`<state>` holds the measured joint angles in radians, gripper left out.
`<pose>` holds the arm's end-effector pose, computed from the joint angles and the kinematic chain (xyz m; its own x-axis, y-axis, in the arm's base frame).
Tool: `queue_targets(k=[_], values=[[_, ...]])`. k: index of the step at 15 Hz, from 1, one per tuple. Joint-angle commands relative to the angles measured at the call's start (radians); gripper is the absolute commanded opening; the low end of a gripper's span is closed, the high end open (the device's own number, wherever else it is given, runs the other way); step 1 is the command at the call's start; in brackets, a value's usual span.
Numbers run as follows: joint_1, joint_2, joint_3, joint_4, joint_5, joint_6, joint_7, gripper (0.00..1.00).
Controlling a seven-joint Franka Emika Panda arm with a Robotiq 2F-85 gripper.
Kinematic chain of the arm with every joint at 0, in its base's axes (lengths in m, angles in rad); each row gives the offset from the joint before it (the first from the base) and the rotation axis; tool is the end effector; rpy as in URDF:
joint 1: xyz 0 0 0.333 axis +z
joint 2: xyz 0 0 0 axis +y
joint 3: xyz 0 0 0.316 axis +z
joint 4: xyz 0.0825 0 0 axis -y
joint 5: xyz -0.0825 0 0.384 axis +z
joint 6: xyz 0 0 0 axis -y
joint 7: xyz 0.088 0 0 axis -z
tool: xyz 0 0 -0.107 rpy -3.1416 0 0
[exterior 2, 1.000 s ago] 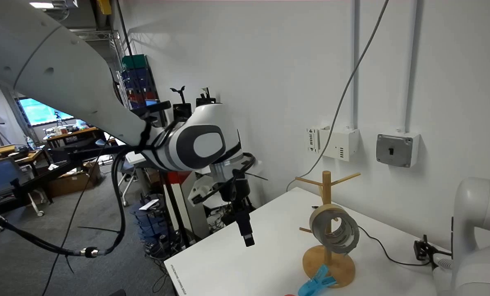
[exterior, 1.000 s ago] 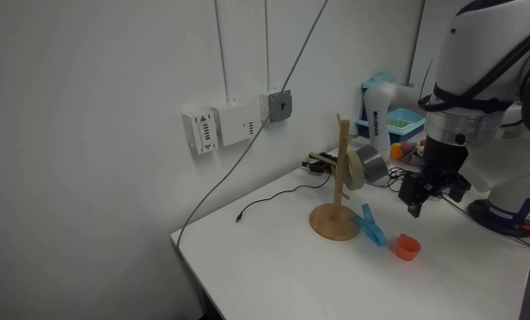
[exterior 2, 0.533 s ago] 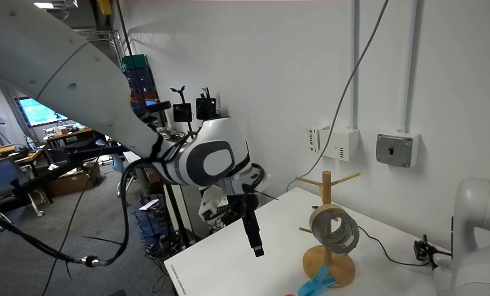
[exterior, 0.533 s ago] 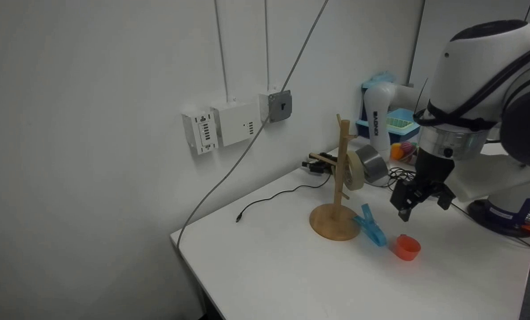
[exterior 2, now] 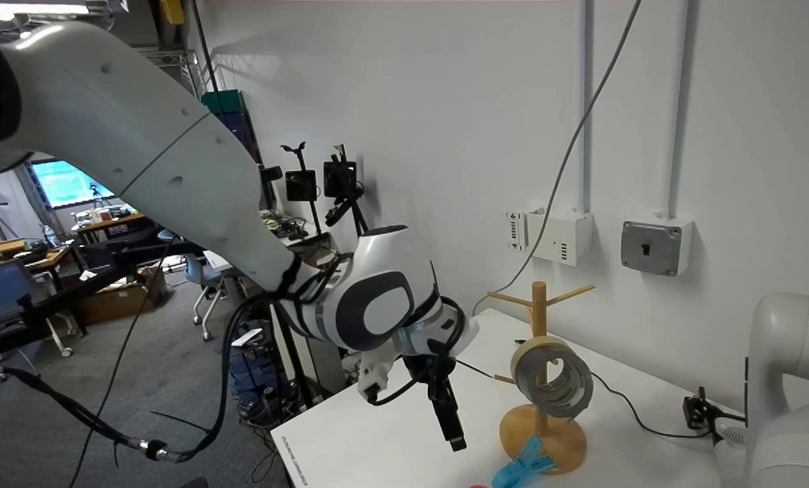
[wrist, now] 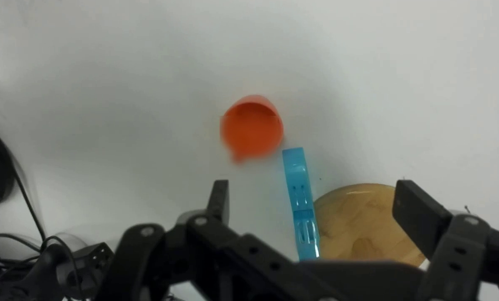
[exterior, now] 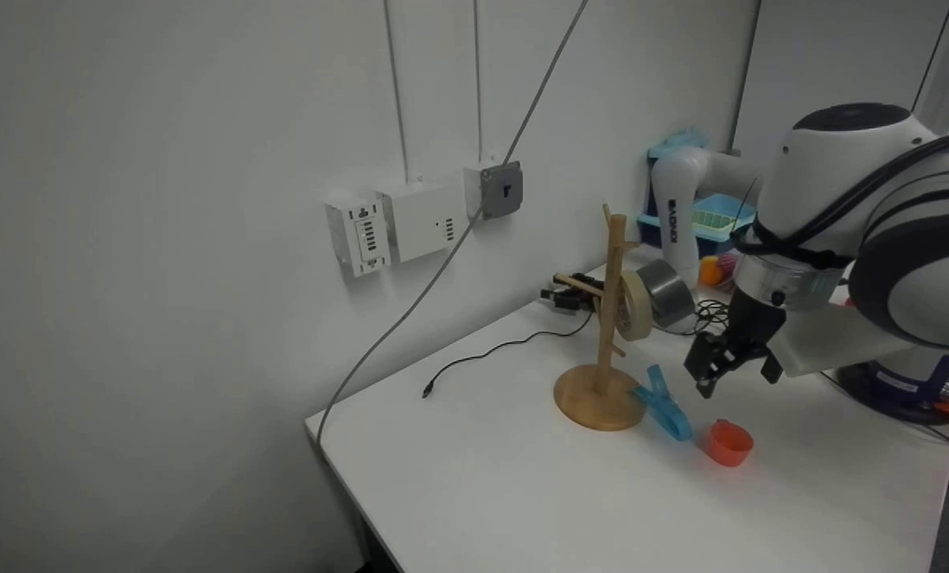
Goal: Hang the blue peg on the wooden stand
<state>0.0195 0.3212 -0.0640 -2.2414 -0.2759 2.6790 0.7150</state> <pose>0.5559 -0.0165 0.2340 0.8590 -0.4790 0.1810 -0.4966 -0.8655 0.0662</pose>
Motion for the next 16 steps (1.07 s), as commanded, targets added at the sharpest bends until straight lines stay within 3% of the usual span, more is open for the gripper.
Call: queue_targets(k=[1, 5, 9, 11, 16], values=[[0.042, 0.076, -0.052, 0.071, 0.013, 0.044, -0.026, 1.00], [0.056, 0.142, -0.059, 0.133, 0.033, 0.048, -0.077, 1.00], [0.027, 0.196, -0.023, 0.182, 0.108, 0.031, -0.219, 1.00], [0.043, 0.219, -0.044, 0.208, 0.129, 0.008, -0.260, 1.00], [0.068, 0.210, -0.068, 0.185, 0.141, 0.027, -0.259, 1.00]])
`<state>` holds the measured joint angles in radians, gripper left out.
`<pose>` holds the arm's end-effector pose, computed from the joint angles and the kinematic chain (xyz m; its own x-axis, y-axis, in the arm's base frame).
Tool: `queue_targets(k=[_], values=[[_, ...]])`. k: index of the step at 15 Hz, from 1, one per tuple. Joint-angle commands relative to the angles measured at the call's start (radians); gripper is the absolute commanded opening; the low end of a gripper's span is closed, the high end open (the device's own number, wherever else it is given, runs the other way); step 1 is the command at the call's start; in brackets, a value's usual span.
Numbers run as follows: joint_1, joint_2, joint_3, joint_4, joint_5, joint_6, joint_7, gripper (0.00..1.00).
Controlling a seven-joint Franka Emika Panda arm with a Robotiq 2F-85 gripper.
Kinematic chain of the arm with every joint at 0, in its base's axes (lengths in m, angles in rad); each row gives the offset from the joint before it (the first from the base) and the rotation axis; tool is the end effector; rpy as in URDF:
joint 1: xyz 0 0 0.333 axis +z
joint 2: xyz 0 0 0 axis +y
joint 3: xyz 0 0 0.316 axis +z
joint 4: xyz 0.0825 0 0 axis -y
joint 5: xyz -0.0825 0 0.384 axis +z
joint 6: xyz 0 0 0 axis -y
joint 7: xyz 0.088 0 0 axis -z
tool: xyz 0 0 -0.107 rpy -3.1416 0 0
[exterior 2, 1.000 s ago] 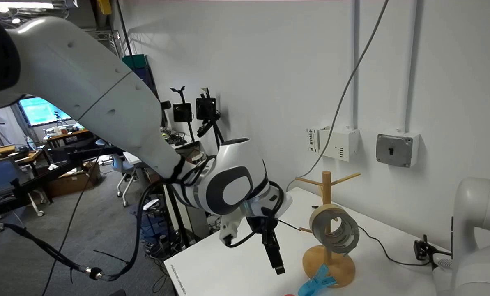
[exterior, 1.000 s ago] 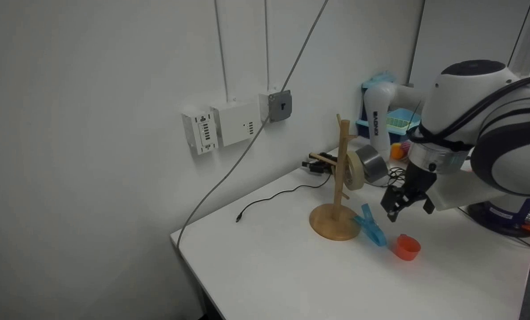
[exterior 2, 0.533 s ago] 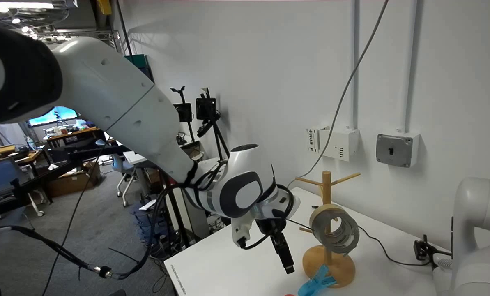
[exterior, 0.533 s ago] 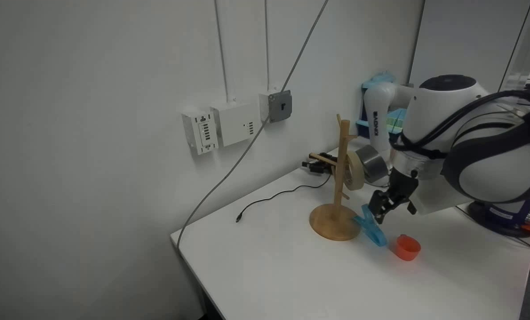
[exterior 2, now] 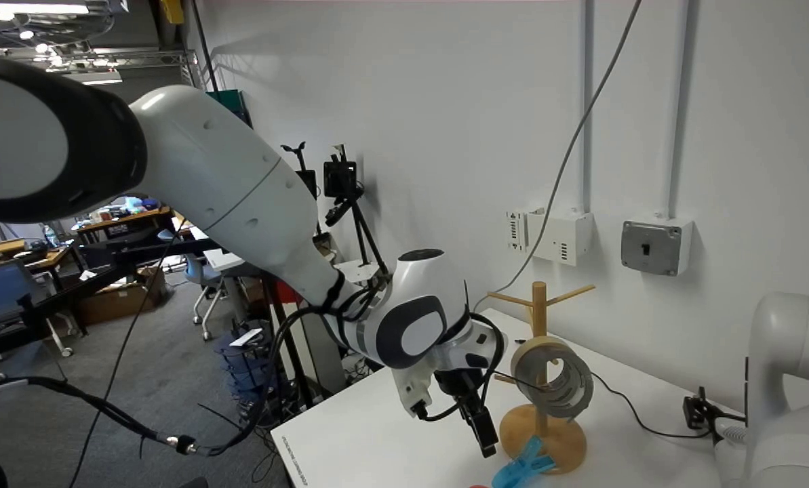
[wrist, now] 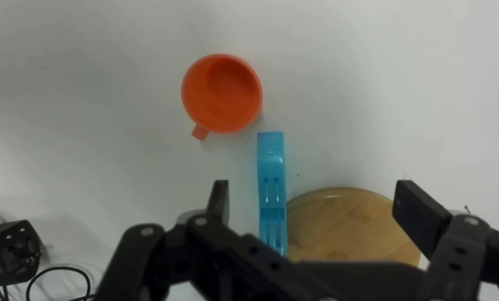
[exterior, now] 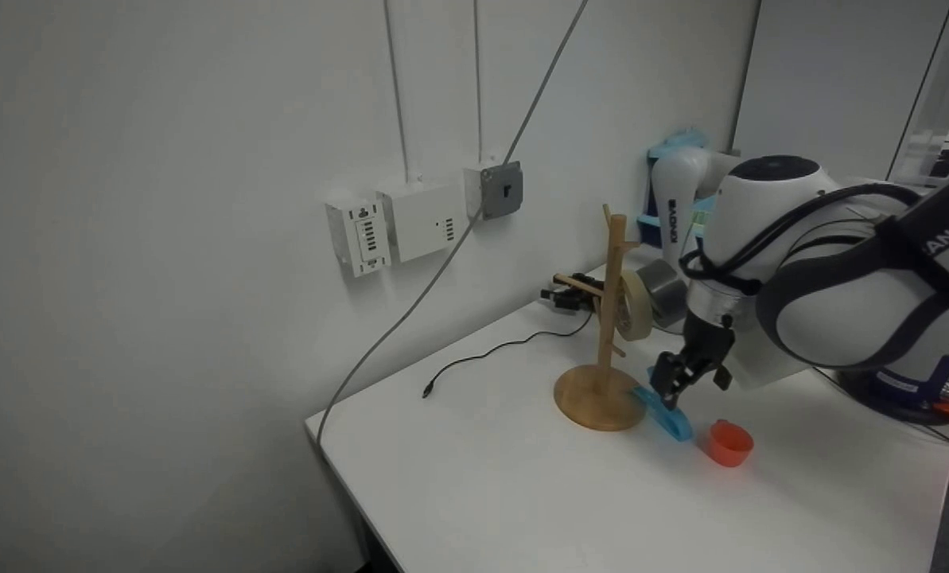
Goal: Hang the blue peg on the wooden stand
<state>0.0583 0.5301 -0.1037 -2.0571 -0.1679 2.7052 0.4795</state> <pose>0.6028 -0.0208 0.1860 0.9264 -0.3418 0.1579 -0.3564 -0.9313 0.0755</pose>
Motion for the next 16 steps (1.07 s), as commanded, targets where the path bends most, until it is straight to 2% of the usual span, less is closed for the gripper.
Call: queue_targets(k=[1, 5, 10, 16], values=[[0.029, 0.002, -0.028, 0.001, 0.033, 0.000, -0.024, 1.00], [0.022, 0.023, -0.026, 0.020, 0.047, 0.004, -0.025, 1.00], [-0.001, 0.093, -0.030, 0.069, 0.047, 0.061, -0.093, 1.00], [-0.102, 0.180, 0.042, 0.172, 0.096, 0.069, -0.312, 1.00]])
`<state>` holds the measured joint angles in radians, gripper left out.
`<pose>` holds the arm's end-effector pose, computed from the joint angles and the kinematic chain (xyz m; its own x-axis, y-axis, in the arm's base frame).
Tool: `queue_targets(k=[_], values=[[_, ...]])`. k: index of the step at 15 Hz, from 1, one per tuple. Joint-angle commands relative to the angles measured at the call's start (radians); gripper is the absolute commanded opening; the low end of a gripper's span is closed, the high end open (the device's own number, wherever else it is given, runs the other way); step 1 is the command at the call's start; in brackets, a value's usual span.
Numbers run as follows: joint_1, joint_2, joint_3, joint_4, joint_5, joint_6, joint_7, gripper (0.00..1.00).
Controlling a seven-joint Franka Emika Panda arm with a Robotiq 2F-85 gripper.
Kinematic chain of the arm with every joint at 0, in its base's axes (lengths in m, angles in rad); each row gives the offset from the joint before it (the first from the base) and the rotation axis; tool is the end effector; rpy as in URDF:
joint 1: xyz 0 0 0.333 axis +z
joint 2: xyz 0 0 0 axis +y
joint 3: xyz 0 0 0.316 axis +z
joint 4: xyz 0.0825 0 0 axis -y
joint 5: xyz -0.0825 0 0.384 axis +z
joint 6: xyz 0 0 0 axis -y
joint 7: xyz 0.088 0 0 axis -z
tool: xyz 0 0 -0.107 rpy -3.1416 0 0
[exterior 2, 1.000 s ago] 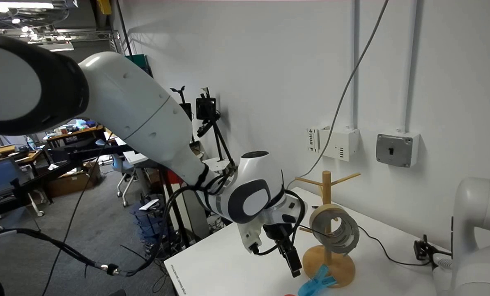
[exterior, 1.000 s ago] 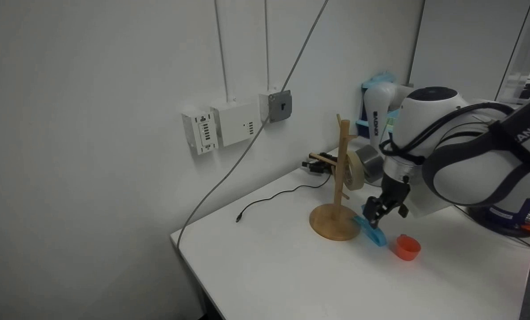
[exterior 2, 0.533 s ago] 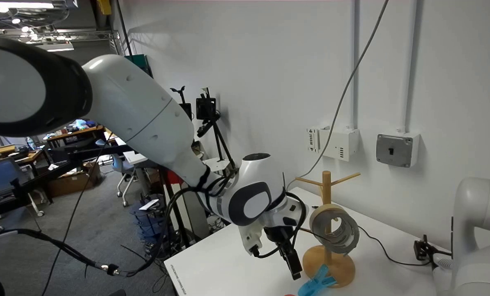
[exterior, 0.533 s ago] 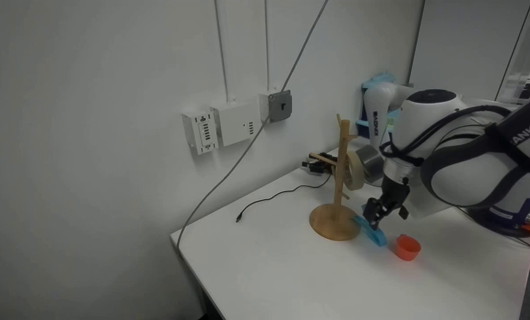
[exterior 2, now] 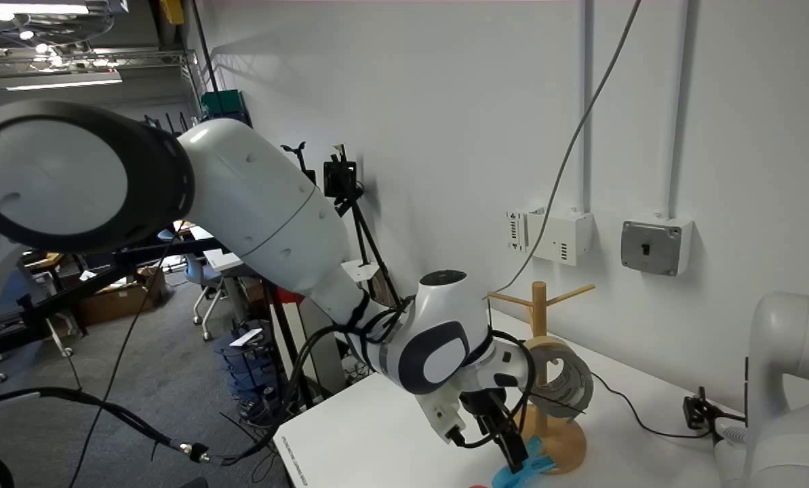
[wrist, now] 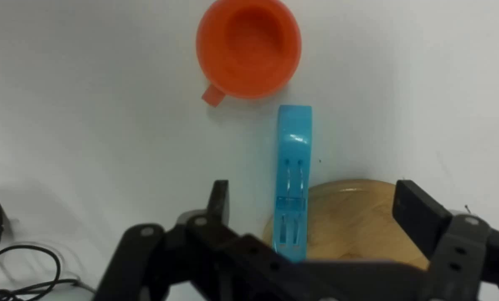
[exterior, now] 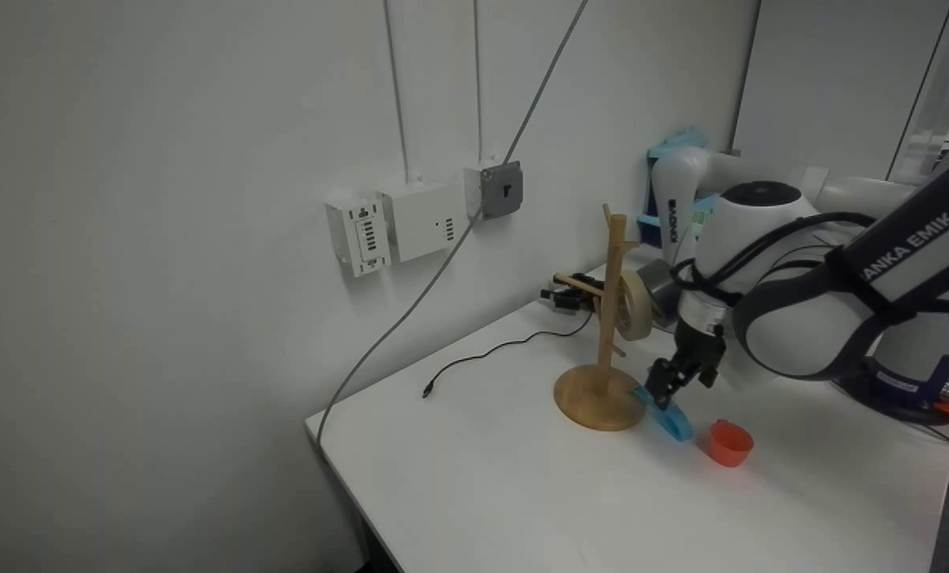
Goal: Hang the blue peg on the wooden stand
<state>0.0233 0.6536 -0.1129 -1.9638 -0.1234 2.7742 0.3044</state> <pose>0.6233 -0.0485 0.1524 0.9541 -0.2399 0.1795 -0.2571 -0.9631 0.0796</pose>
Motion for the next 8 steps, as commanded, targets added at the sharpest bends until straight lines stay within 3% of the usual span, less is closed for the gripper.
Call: queue_targets(k=[1, 8], values=[[-0.086, 0.070, 0.066, 0.100, 0.065, -0.012, -0.174, 1.00], [-0.165, 0.145, 0.133, 0.201, 0.130, -0.059, -0.315, 0.99]])
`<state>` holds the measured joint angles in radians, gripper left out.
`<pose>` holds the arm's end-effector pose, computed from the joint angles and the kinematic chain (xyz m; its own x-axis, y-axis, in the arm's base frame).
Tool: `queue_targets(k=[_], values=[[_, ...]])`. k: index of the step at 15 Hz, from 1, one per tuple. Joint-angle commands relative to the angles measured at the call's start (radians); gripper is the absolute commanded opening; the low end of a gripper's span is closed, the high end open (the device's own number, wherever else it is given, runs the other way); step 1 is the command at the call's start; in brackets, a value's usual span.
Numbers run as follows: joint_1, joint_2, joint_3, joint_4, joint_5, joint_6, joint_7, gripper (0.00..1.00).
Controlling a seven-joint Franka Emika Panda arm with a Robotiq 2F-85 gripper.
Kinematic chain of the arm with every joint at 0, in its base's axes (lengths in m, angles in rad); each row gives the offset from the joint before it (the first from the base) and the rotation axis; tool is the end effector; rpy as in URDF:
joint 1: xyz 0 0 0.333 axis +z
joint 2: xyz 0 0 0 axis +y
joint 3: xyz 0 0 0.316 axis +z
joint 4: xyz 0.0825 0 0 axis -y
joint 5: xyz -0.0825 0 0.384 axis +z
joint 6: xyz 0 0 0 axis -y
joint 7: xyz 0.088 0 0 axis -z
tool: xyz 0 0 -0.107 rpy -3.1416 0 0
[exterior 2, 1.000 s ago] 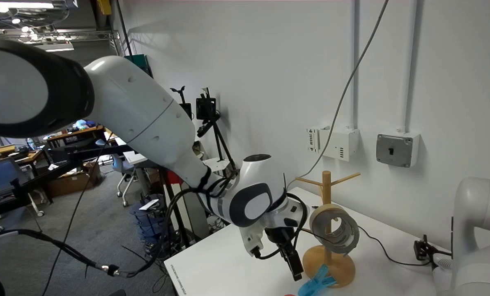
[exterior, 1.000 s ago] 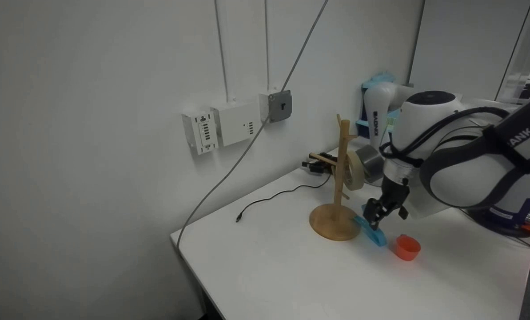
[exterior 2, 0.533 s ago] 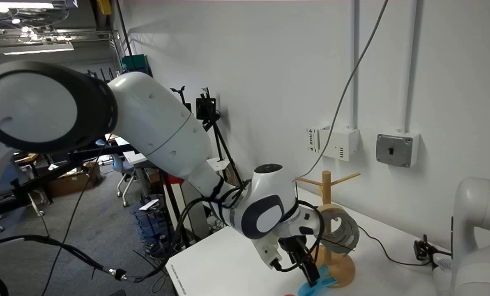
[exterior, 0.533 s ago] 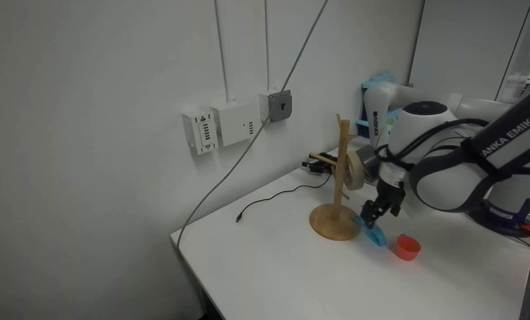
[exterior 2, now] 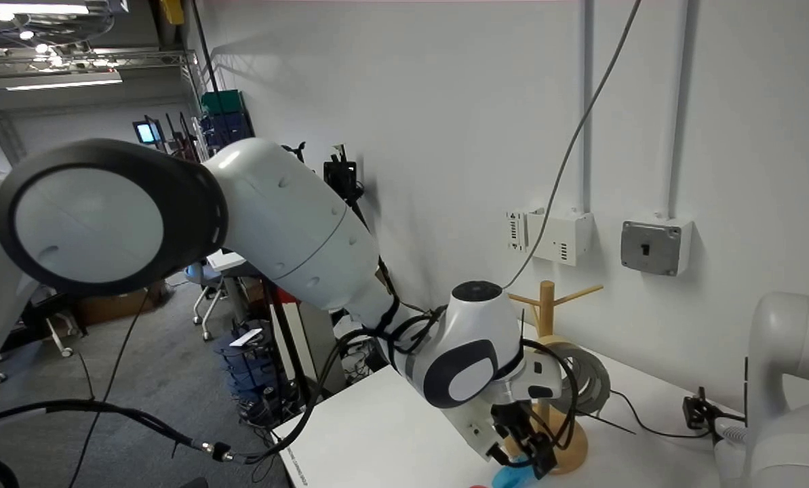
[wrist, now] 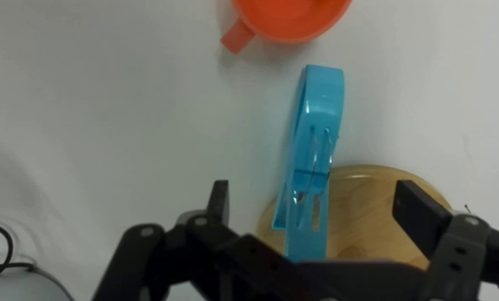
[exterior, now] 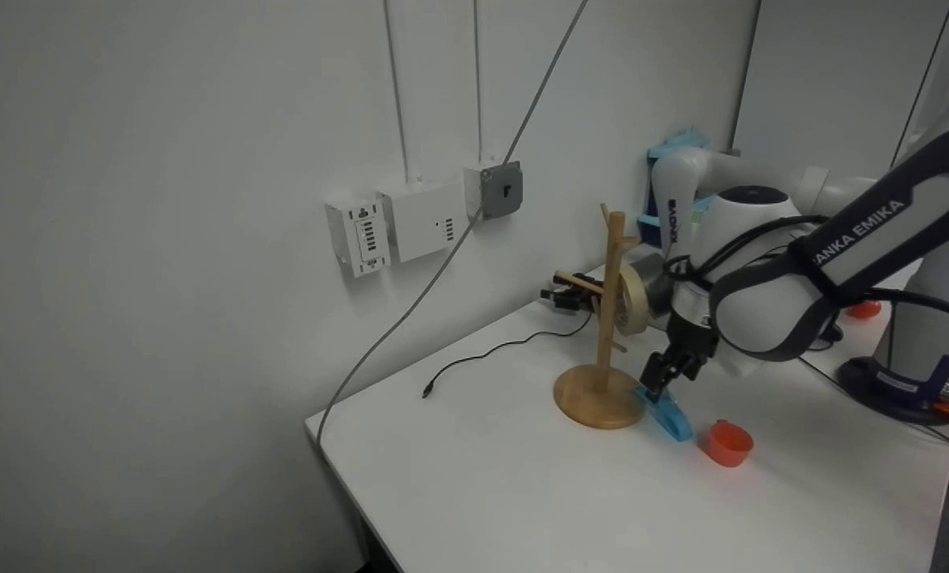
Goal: Hang the blue peg on the wooden stand
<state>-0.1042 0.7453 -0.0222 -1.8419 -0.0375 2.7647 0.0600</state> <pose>0.6478 -0.0798 0.1365 0.9740 -0.1406 0.1776 -0.1471 -0.9888 0.0242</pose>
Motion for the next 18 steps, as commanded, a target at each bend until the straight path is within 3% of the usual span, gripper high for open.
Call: queue_targets(k=[1, 4, 6, 8, 15, 18], values=[[-0.040, 0.063, 0.047, 0.086, 0.049, -0.055, -0.079, 0.97], [-0.028, 0.085, 0.045, 0.105, 0.047, -0.072, -0.076, 0.92], [-0.022, 0.094, 0.044, 0.114, 0.044, -0.080, -0.072, 0.68], [-0.020, 0.099, 0.043, 0.120, 0.044, -0.084, -0.068, 0.59], [-0.004, 0.079, 0.017, 0.081, 0.037, -0.041, -0.040, 0.05], [0.011, 0.057, -0.004, 0.049, 0.026, -0.023, -0.026, 0.07]])
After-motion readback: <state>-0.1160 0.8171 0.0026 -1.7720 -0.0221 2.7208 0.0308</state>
